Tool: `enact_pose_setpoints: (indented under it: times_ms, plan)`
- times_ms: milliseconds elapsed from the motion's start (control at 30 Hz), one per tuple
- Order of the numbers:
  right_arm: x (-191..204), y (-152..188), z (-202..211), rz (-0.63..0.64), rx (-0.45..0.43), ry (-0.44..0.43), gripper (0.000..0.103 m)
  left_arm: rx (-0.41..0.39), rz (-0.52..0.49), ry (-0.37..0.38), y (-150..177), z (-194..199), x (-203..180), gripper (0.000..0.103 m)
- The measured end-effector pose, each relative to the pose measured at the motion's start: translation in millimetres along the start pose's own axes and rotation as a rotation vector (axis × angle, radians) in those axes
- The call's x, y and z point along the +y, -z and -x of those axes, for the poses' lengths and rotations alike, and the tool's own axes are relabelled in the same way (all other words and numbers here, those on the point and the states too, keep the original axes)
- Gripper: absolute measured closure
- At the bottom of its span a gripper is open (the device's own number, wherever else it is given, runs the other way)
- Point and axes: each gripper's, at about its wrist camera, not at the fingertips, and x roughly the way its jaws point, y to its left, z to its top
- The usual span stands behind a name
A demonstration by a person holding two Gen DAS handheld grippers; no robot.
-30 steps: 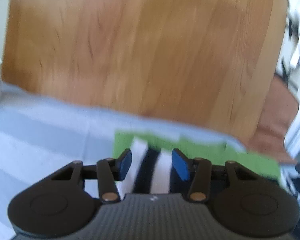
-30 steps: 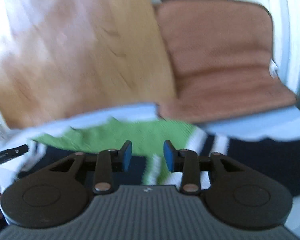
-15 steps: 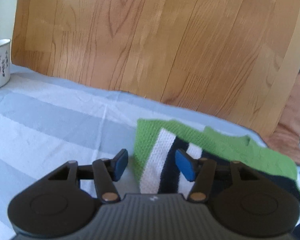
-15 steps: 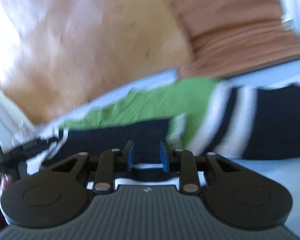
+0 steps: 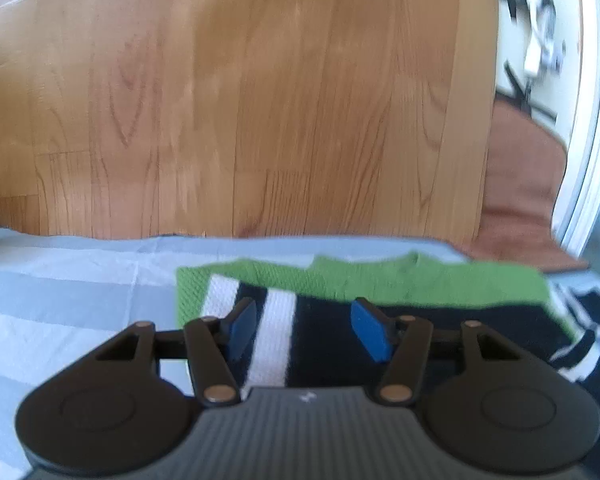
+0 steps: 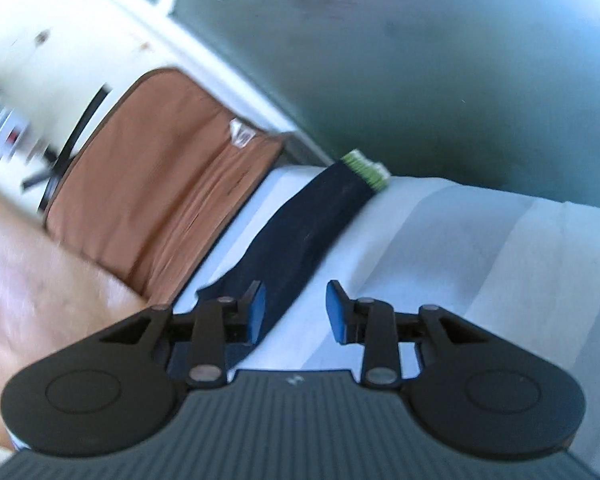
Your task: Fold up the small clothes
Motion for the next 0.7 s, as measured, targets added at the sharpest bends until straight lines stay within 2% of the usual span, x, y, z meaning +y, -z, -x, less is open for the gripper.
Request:
enact_pose_setpoints:
  times_ms: [67, 167, 233, 300, 333, 367, 433, 533, 700]
  plan:
    - [-3, -5, -12, -0.048, -0.001, 0.008, 0.067, 0.052, 0.016, -0.019, 0, -7, 2, 0.049]
    - [-2, -10, -25, -0.089, -0.025, -0.01, 0.066, 0.129, 0.093, -0.035, -2, -20, 14, 0.051]
    - [1, -12, -33, -0.091, -0.046, -0.01, 0.066, 0.128, 0.127, -0.028, -2, -21, 21, 0.051]
    - [3, -16, -40, -0.063, -0.051, 0.005, 0.075, 0.13, 0.115, -0.037, 0, -21, 20, 0.051]
    - [9, -17, -43, -0.036, -0.035, 0.033, 0.093, 0.132, 0.099, -0.047, 0, -21, 17, 0.051]
    - [10, -19, -43, -0.022, -0.023, 0.04, 0.093, 0.134, 0.083, -0.055, -1, -22, 16, 0.05]
    - [25, -18, -36, 0.013, -0.033, -0.013, 0.093, 0.118, 0.075, -0.043, 0, -19, 15, 0.05]
    - [80, -8, -15, 0.162, -0.032, -0.146, 0.094, 0.053, 0.125, 0.005, -1, -4, 22, 0.049]
    - [197, 37, -6, 0.417, 0.052, -0.361, 0.094, -0.006, 0.338, 0.202, -14, 22, 46, 0.046]
